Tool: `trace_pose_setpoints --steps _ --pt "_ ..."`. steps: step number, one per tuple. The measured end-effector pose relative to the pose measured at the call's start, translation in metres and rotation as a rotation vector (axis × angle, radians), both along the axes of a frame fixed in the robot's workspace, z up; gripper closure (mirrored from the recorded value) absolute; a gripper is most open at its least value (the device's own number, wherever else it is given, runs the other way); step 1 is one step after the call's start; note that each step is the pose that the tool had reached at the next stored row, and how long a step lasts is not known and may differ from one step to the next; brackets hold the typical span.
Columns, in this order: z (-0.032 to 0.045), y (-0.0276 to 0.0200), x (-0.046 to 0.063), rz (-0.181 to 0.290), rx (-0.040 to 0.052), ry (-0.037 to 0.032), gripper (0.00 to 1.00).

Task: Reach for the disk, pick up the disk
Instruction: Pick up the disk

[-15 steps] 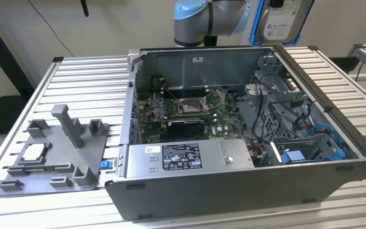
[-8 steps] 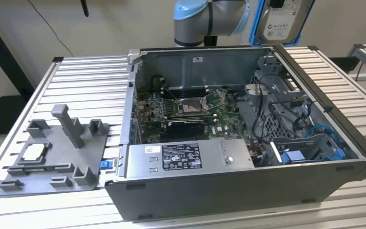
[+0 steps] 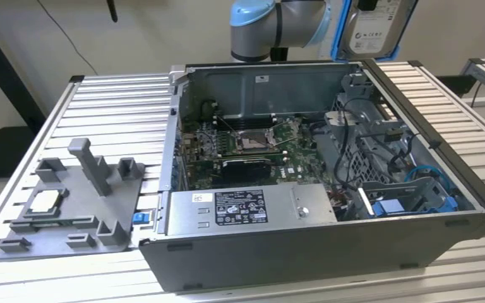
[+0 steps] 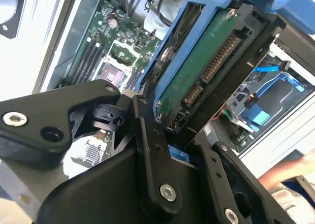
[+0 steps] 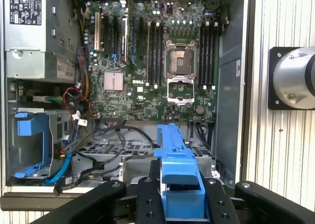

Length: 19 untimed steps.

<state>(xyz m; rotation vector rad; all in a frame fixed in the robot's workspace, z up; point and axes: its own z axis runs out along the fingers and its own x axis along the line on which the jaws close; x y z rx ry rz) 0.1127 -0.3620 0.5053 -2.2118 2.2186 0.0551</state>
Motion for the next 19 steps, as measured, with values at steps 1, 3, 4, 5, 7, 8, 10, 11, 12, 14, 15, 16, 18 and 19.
trace_pose_setpoints --steps 1,3,4,5,7,8,10,11,12,14,15,16,18,19 --pt "0.0000 0.0000 0.000 0.000 -0.0001 0.0000 1.00" --pt "0.0000 -0.0001 0.000 0.000 0.0000 0.0000 1.00" --pt "0.0001 -0.0001 0.000 0.000 0.0001 0.0000 1.00" --pt "0.0000 -0.0001 0.000 0.000 0.0001 0.0000 1.00" --pt "0.0000 -0.0001 0.000 0.000 0.0001 0.0000 1.00" --pt "0.0000 -0.0001 0.000 0.000 0.0002 0.0000 1.00" --pt "0.0001 -0.0017 0.000 0.000 0.0000 0.0000 1.00" --pt "0.0001 -0.0034 0.000 0.000 0.0001 0.0000 1.00" --pt "0.0000 -0.0053 0.000 0.000 0.0002 0.0000 1.00" --pt "0.0000 -0.0100 0.000 0.000 0.0001 0.0000 1.00" --pt "0.0001 -0.0126 0.000 0.000 0.0001 0.0000 1.00" --pt "0.0000 -0.0151 0.000 0.000 0.0001 0.0000 1.00" --pt "0.0000 -0.0202 0.000 0.000 0.0002 0.0000 1.00" --pt "0.0000 -0.0228 0.000 0.000 0.0001 0.0000 1.00"
